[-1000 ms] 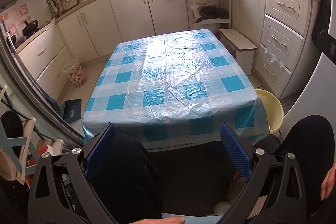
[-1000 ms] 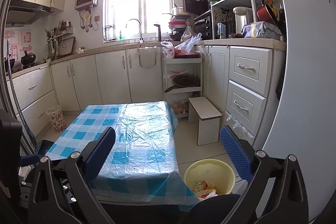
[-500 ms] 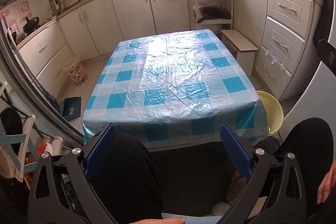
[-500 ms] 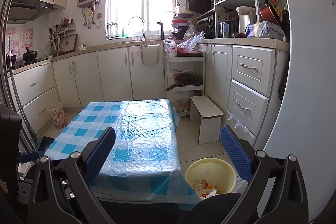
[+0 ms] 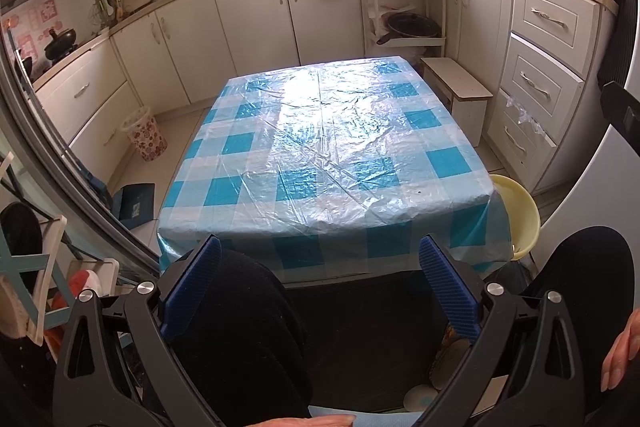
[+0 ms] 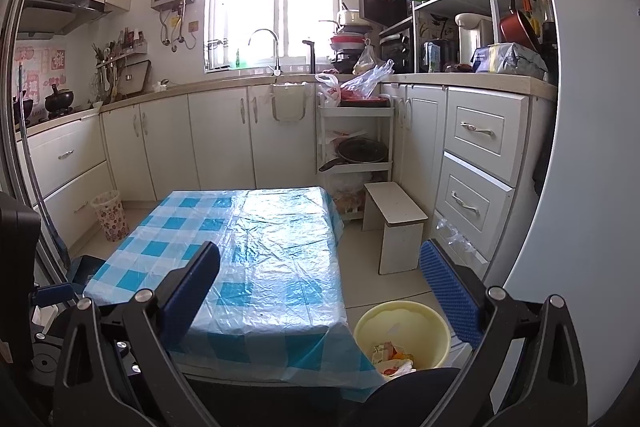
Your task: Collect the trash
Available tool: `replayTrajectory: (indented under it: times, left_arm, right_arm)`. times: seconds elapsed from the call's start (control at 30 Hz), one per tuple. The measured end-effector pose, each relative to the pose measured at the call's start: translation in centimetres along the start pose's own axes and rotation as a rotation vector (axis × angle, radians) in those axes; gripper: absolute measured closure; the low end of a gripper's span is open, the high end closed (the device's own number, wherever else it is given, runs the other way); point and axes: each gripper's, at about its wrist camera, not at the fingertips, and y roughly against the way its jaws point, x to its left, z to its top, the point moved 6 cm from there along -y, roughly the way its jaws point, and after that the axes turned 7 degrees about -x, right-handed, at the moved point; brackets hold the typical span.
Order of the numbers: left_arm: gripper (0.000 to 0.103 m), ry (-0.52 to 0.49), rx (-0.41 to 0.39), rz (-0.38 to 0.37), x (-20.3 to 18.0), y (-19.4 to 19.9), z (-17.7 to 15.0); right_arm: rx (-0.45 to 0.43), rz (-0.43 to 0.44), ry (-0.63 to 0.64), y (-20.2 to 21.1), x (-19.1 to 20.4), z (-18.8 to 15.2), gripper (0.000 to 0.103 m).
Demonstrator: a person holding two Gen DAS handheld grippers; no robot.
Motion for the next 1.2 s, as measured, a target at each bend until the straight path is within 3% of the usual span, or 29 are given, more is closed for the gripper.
replayTrajectory:
  times: [1.2]
  left_arm:
    - [0.008, 0.029, 0.0, 0.014, 0.39, 0.01, 0.0]
  right_arm:
    - [0.001, 0.002, 0.019, -0.05, 0.91, -0.1, 0.007]
